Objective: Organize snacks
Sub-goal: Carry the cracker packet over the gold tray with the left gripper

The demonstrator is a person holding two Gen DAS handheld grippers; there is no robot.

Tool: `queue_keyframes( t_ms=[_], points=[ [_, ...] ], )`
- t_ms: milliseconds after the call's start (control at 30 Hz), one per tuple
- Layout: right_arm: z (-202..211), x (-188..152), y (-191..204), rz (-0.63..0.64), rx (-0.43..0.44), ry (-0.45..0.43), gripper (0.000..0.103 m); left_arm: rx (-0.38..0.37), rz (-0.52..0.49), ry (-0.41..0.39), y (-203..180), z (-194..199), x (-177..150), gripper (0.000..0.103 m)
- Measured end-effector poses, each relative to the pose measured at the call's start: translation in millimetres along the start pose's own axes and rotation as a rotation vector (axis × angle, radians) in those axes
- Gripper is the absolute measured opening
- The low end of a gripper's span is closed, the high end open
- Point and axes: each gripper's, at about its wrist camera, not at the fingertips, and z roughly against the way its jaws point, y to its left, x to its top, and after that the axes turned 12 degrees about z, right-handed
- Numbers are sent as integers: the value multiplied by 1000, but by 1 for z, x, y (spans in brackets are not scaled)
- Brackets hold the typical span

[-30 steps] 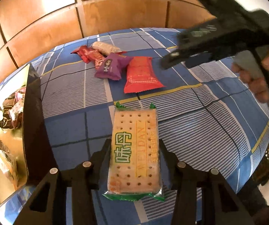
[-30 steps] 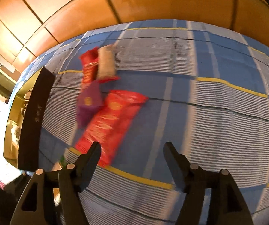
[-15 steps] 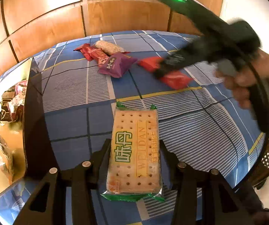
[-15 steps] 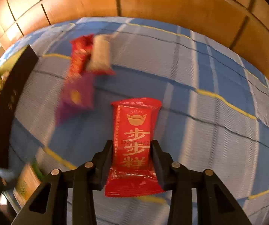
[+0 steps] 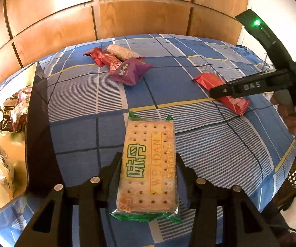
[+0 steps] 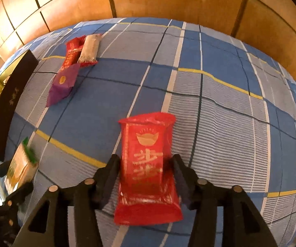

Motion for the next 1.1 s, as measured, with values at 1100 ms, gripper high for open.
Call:
queue_keyframes(
  t_ms=[1100],
  points=[
    [7, -29, 16, -12, -109, -247, 51, 24, 147, -130, 21, 74, 32, 47]
  ],
)
